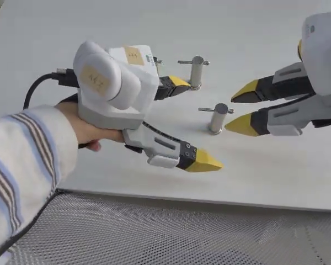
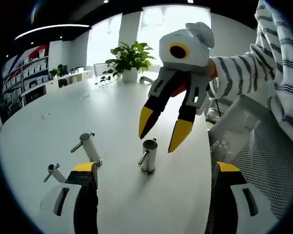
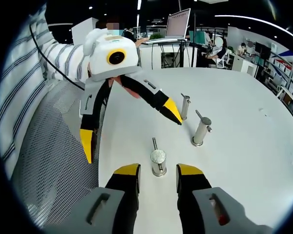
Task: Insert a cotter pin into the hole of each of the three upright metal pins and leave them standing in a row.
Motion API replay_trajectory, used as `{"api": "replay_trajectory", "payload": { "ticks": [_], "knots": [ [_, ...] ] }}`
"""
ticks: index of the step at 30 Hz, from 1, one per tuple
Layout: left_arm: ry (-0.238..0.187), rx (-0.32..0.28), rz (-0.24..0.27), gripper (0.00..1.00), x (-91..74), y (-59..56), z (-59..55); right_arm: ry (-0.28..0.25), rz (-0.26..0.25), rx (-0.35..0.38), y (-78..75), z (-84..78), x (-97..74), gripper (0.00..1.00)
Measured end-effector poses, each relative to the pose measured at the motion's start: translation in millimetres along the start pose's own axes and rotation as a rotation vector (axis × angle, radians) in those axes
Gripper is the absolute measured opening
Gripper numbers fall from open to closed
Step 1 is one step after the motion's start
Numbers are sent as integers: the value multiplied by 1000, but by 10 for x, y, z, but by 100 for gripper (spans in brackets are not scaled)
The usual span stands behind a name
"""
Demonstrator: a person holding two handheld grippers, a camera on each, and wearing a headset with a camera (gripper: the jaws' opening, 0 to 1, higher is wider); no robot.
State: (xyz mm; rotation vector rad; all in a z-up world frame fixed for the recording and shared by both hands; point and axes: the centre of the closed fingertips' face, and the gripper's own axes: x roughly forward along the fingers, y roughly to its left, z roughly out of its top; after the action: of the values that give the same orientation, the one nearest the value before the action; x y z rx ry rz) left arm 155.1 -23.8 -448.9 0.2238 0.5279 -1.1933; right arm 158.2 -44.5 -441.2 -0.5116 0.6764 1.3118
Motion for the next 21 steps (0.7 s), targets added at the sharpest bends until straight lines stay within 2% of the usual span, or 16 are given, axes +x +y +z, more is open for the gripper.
{"api": "replay_trajectory", "payload": {
  "ticks": [1,6,21],
  "knots": [
    [9,-19,23,99,-19,28,-25,-1,2,-1,9,10,11,25],
    [-13,-57,29,99,-89,27,-30,7,10,-15,8,11,58,25],
    [7,-92,63,99,-222,1,-113,30,28,-42,-25,5,206,17]
  ]
}}
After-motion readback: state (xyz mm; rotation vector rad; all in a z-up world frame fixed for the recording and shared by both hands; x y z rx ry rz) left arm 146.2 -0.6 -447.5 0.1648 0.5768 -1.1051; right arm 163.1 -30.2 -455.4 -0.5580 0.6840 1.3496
